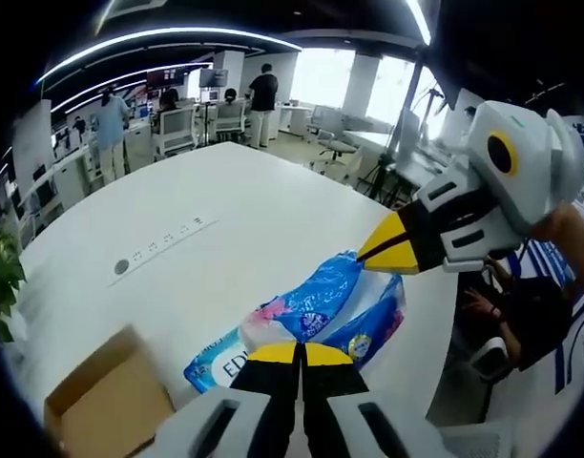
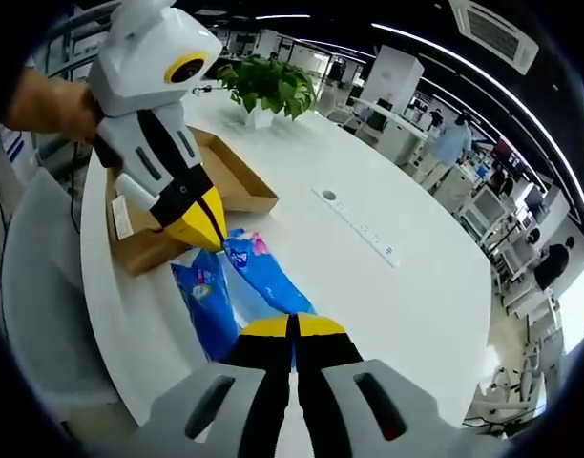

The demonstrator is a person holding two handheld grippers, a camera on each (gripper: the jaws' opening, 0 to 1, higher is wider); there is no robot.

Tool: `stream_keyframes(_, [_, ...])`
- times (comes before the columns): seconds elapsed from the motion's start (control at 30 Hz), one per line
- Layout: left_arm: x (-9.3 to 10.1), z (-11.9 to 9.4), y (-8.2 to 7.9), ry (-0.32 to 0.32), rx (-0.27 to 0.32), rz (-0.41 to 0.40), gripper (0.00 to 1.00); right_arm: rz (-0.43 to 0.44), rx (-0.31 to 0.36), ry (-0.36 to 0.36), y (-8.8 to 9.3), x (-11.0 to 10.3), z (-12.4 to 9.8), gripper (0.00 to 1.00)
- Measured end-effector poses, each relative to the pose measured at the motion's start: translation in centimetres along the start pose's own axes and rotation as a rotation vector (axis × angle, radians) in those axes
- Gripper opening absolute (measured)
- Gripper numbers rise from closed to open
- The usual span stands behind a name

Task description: Operate the shoe box by opening the lid, removing the specified soft item, and placing it in the target area until the item is outside and the box remains undamaged.

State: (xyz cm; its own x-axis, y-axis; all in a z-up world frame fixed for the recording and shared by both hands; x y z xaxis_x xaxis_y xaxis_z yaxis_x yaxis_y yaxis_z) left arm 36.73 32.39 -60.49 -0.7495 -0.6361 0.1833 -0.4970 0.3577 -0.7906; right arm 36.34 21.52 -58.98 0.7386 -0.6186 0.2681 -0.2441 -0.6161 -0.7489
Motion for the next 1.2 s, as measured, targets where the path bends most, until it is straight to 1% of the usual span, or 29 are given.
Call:
stream_keyframes(0.27, [0.7,2.0,-0.9,0.013,-0.010,-0.003,0.00,0.001,-0.006,0.006,1.2,1.9,-0.2,0.00])
stream_keyframes(0.3, [0.8,2.2,-1.0,0.015,-0.011,-0.005,0.00,0.002,-0.006,0.007,1.3,2.4,-0.1,0.00])
stream_keyframes(0.63, [1.3,4.3,-1.6,0.030,-0.025,-0.011,0.00,-0.010,-0.009,0.000,2.4,4.5,0.4,0.00])
stream_keyframes(0.93, [1.6,6.6,-1.8,0.051,-0.046,-0.005,0.00,-0.018,-0.027,-0.002,4.0,6.0,1.2,0.00])
stream_keyframes(1.2, [2.0,8.7,-2.1,0.076,-0.065,-0.002,0.00,-0.009,-0.044,0.016,5.5,7.5,1.6,0.00])
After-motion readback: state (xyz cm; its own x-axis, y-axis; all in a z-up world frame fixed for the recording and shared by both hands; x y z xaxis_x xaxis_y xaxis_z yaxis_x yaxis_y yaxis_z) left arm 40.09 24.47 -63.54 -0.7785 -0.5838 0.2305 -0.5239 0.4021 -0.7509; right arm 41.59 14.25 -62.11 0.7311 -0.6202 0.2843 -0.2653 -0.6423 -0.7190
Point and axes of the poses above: the point that each gripper's makers call its tool centre point, and the gripper's own axes: z roughly forward along the fingers, x roughly to its right, y roughly out of its underside, the point moved 4 cm from there along -z, roughly backward along the fingers, and after that the axes turned 7 degrees about x, right-handed, at the moved point
